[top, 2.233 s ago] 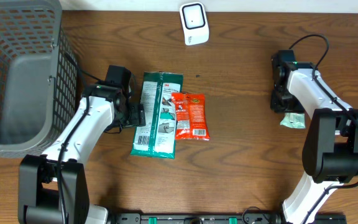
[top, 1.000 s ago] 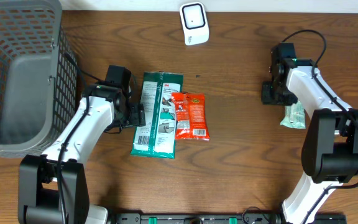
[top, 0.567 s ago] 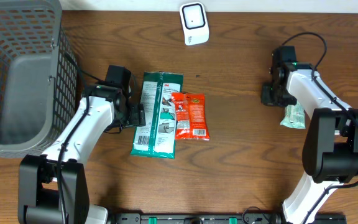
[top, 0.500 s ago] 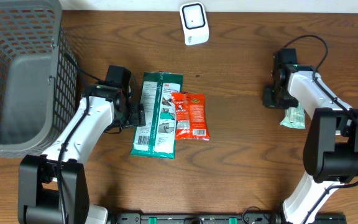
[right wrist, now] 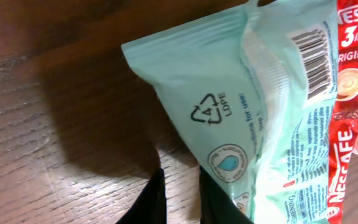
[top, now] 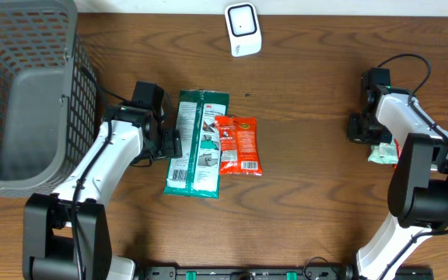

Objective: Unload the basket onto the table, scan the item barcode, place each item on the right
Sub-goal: 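Release the wipes packet and raise right gripper, then move right gripper left and drag the red snack bag rightward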

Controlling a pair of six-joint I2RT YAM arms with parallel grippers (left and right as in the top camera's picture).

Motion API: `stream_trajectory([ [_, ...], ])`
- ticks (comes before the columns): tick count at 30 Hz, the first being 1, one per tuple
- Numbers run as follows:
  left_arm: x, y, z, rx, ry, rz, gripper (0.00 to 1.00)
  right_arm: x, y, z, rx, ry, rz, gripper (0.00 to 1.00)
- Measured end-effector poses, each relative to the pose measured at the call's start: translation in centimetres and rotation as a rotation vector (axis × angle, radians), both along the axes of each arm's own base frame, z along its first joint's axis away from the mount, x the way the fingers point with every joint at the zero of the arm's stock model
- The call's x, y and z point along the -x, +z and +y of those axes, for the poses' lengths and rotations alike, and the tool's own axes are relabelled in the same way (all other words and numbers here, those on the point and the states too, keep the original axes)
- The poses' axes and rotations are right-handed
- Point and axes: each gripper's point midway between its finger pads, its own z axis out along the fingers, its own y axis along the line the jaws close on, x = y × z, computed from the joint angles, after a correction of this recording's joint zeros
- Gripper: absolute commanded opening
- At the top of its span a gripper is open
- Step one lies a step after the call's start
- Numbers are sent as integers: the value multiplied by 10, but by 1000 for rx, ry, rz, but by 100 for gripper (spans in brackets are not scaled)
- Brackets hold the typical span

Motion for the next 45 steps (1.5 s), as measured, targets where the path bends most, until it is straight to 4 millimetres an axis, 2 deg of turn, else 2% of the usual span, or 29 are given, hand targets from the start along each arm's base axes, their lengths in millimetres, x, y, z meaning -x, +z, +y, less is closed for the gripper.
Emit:
stream_trajectory([
  [5,0,0,0,0,0,0,86,-2,-1,5,-28,2,-10,15],
  [8,0,0,0,0,0,0,86,-13,-4,21,-129,12,-56,16],
  [12,0,0,0,0,0,0,86,-25,-4,56,-335,38,-114,22],
  [14,0,0,0,0,0,0,86,-32,0,82,-484,59,-146,25],
  [17,0,0,0,0,0,0,87,-35,8,111,-635,89,-167,33],
  [19,0,0,0,0,0,0,86,-35,13,128,-700,112,-167,41],
  [22,0,0,0,0,0,0,86,-34,17,155,-759,166,-163,41],
  [29,0,0,0,0,0,0,87,-28,24,222,-825,332,-150,40],
  [36,0,0,0,0,0,0,86,-9,28,300,-845,547,-139,41],
  [41,0,0,0,0,0,0,86,-4,24,312,-753,569,-130,41],
  [45,0,0,0,0,0,0,87,-17,44,322,-721,595,-193,42],
])
